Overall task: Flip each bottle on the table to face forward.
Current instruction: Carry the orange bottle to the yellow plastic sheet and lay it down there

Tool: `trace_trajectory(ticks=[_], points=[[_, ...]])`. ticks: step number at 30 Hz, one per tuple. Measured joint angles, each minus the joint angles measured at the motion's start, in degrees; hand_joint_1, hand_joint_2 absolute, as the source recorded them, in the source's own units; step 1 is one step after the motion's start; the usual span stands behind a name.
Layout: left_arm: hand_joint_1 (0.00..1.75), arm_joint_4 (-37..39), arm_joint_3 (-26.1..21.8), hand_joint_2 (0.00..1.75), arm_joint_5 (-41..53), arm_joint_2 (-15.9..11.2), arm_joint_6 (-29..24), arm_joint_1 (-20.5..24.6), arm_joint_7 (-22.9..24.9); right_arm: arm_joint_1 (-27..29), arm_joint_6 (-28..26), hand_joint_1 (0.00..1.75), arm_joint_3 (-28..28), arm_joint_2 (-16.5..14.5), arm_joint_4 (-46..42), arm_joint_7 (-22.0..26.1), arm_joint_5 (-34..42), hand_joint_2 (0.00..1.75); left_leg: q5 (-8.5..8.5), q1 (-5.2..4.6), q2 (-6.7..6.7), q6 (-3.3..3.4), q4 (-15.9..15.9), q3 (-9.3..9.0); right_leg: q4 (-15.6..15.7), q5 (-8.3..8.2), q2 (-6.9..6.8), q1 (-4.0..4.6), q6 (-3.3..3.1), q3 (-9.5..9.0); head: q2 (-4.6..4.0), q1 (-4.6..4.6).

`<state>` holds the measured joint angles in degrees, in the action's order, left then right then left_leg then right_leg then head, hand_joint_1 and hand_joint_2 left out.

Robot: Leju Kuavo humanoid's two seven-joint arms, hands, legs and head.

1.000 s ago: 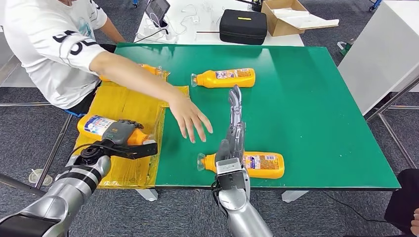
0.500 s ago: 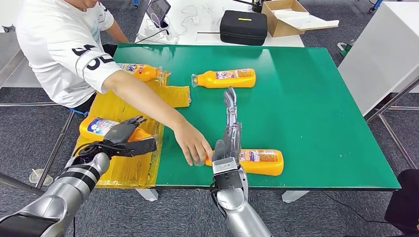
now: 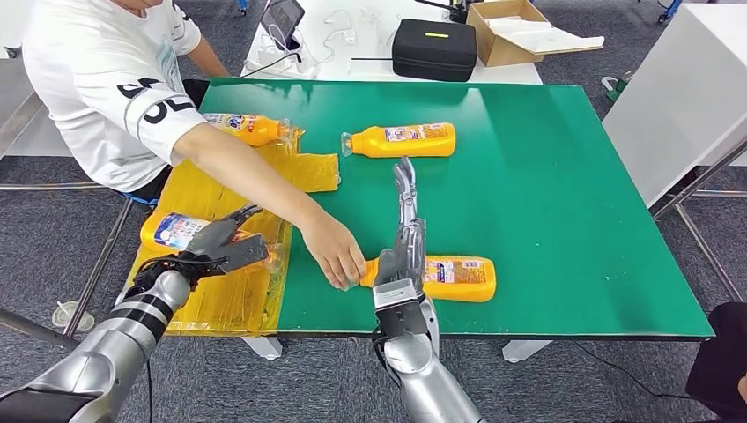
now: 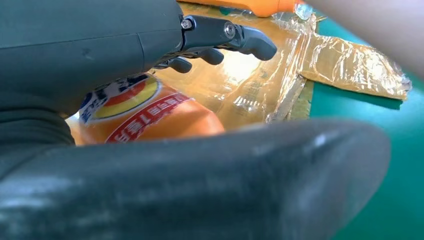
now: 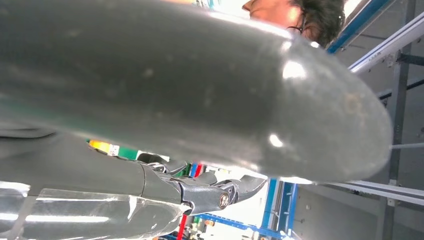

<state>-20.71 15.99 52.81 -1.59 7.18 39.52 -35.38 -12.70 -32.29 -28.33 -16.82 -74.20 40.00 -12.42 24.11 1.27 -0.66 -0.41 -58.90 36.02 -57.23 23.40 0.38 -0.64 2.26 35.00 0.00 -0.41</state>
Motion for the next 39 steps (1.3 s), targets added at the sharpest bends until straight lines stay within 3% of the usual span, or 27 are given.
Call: trace_trajectory(ticks=[5, 7, 11, 12, 15, 16, 20, 23, 27, 32, 39], points=[[0.0, -0.88, -1.35, 0.0, -2.52, 0.21, -2.7, -0.82, -0.51, -0.02, -0.08, 0.0, 0.0, -0.05, 0.24, 0.0, -0.02, 0.0, 0.0, 0.0, 0.02, 0.0, 0.0, 0.0, 0.0, 0.0, 0.01, 0.0, 0.0, 0.03, 0.0, 0.0], [0.0, -1.86, -2.56, 0.0, -5.72, 0.75, -8.69, -1.64, -0.49, -0.02, -0.27, 0.0, 0.0, -0.15, 0.31, -0.02, -0.17, 0.0, 0.0, 0.0, 0.04, 0.0, 0.0, 0.02, 0.0, 0.0, 0.01, 0.0, 0.0, 0.07, 0.0, 0.01], [0.0, -5.19, -6.37, 0.0, -11.82, 2.62, -25.73, -2.91, -1.31, -0.14, -1.29, 0.0, -0.12, -0.45, 0.8, -1.26, -2.13, 0.0, 0.0, 0.0, 0.04, 0.0, 0.0, 0.05, 0.0, 0.0, 0.0, 0.0, 0.0, 0.08, 0.0, 0.01], [0.0, -6.4, -7.65, 0.0, -13.78, 3.12, -29.72, -3.23, -2.13, -0.31, -1.73, 0.0, -0.28, -0.48, 1.11, -2.21, -3.56, 0.44, 0.0, 0.0, 0.04, 0.0, 0.0, 0.06, 0.0, 0.0, 0.01, 0.0, 0.0, 0.09, 0.0, 0.01], [0.0, -12.1, -11.52, 1.31, -21.85, 4.74, -38.14, -4.94, -4.21, -1.55, -2.39, 0.0, -1.16, -0.08, 2.9, -7.74, -11.1, 1.75, 0.01, 0.0, 0.07, 0.0, 0.0, 0.06, 0.0, 0.0, 0.01, 0.0, 0.0, 0.09, 0.01, 0.01], [0.0, -14.54, -12.4, 1.75, -25.04, 5.18, -38.79, -5.77, -4.43, -2.15, -2.08, 0.0, -1.45, 0.29, 3.76, -10.48, -14.22, 1.75, 0.01, 0.0, 0.07, 0.0, 0.0, 0.06, 0.01, 0.0, 0.02, 0.0, 0.0, 0.1, 0.01, 0.0], [0.0, -25.53, -15.46, 1.75, -36.71, 6.7, -35.38, -10.41, -4.7, -4.09, 0.65, 0.0, -1.58, 3.25, 7.08, -22.1, -25.93, 1.75, 0.01, -0.01, 0.04, 0.0, -0.01, 0.06, 0.02, 0.0, 0.01, -0.01, 0.0, 0.09, 0.01, 0.01], [0.0, -32.93, -17.54, 1.75, -38.71, 7.51, -32.92, -14.64, -4.72, -4.28, 3.9, 0.0, -0.47, 6.32, 7.76, -28.3, -32.98, 1.75, 0.02, -0.04, 0.05, 0.01, -0.01, 0.07, 0.03, 0.0, 0.01, -0.03, 0.0, 0.09, 0.01, 0.0], [0.0, -40.58, -19.58, 1.75, -38.41, 8.19, -30.56, -20.8, -4.0, -3.46, 12.36, 0.0, 1.34, 11.08, 7.03, -36.89, -40.56, 1.75, 0.05, -0.07, 0.04, 0.02, -0.01, 0.08, 0.05, 0.01, 0.01, -0.07, 0.01, 0.11, 0.01, 0.01], [0.0, -44.03, -21.55, 1.75, -36.96, 8.48, -28.77, -25.49, -3.53, -0.76, 17.24, 0.0, 2.14, 15.58, 4.88, -39.46, -42.6, 1.75, 0.06, -0.05, 0.05, 0.02, -0.01, 0.13, 0.05, 0.01, 0.01, -0.04, 0.01, 0.17, 0.0, -0.01], [0.0, -45.15, -22.64, 1.75, -36.23, 9.03, -28.24, -26.72, -3.51, 0.29, 18.82, 0.0, 2.31, 17.59, 3.33, -40.03, -42.58, 1.75, 0.03, -0.02, 0.06, 0.02, -0.01, 0.13, 0.04, -0.02, 0.01, 0.0, -0.03, 0.17, 0.0, 0.01]])
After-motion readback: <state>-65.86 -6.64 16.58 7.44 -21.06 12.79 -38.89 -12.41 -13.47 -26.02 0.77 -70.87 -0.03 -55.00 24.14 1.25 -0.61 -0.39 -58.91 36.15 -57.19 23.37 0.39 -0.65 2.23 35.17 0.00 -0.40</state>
